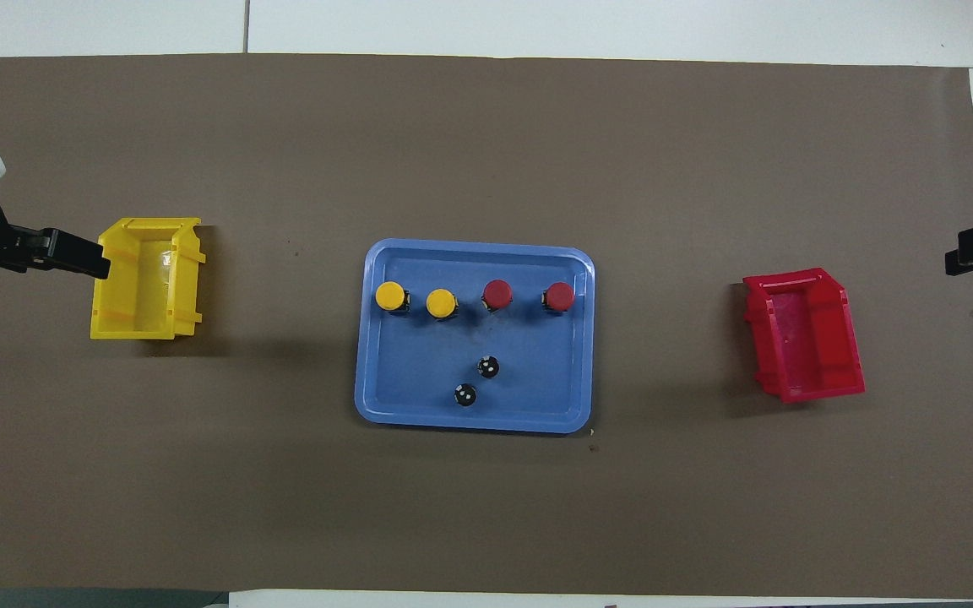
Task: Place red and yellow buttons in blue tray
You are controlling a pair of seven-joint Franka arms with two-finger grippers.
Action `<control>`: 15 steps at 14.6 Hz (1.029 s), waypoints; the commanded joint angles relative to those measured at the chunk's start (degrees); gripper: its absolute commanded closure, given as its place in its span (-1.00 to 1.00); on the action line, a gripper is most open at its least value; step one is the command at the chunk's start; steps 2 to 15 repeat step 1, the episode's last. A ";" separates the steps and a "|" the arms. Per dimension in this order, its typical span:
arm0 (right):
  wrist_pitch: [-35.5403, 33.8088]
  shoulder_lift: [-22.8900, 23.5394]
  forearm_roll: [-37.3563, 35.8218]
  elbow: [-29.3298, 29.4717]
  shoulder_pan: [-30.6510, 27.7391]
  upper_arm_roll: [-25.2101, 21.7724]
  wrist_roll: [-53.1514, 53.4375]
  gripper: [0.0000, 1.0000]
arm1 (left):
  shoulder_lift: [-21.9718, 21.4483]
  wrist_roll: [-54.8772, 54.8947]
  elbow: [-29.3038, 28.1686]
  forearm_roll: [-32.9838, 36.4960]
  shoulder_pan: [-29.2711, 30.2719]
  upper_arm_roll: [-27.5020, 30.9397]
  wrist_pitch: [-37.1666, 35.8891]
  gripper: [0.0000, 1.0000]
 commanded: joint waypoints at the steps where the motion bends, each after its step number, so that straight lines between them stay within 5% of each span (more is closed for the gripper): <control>1: -1.36 0.73 -0.21 1.35 -0.69 0.58 0.48 -1.00 | -0.35 0.41 2.43 0.29 -0.33 -0.69 -2.53 -1.00; 15: -1.36 0.73 -0.21 1.35 -0.69 0.58 0.48 -1.00 | -0.35 0.41 2.43 0.29 -0.33 -0.69 -2.53 -1.00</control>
